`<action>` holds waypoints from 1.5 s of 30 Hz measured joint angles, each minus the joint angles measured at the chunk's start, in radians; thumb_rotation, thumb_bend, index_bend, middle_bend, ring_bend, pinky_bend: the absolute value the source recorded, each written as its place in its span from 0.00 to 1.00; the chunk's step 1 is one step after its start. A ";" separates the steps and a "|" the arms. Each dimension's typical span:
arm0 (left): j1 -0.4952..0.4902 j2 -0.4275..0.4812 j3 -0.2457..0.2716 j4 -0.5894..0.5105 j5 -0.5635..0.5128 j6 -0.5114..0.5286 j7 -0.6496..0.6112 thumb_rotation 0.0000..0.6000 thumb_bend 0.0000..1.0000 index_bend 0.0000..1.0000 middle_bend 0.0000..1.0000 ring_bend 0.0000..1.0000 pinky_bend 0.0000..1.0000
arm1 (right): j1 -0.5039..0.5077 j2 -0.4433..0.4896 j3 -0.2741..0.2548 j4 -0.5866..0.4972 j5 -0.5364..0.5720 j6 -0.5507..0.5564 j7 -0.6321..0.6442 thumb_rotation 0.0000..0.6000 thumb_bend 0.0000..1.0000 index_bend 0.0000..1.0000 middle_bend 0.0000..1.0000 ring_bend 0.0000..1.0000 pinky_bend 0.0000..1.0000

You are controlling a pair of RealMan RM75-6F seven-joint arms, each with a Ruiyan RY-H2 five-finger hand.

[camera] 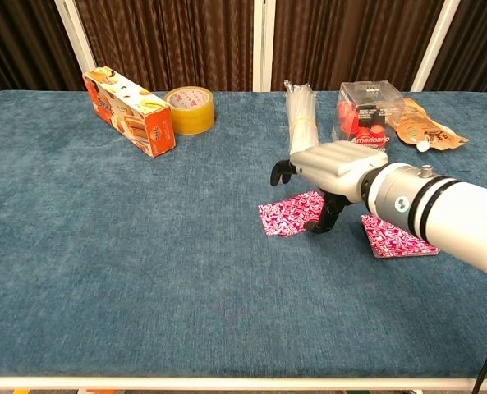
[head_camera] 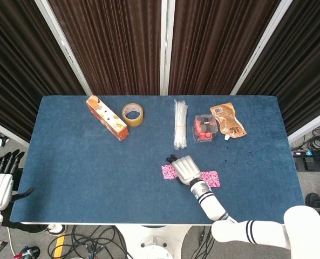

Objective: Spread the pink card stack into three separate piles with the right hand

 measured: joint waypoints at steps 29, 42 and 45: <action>-0.009 0.008 0.010 -0.022 0.006 -0.022 0.022 1.00 0.00 0.04 0.03 0.00 0.10 | -0.168 0.257 -0.167 -0.167 -0.017 0.083 0.073 1.00 0.13 0.21 0.22 0.79 0.85; -0.008 -0.001 0.003 -0.007 -0.008 -0.026 0.021 1.00 0.00 0.04 0.03 0.00 0.10 | -0.182 0.216 -0.152 -0.119 -0.035 0.092 0.088 1.00 0.13 0.27 0.26 0.79 0.85; -0.008 -0.001 0.002 -0.006 -0.008 -0.024 0.020 1.00 0.00 0.04 0.03 0.00 0.10 | -0.182 0.210 -0.148 -0.114 -0.038 0.089 0.089 1.00 0.14 0.28 0.26 0.79 0.85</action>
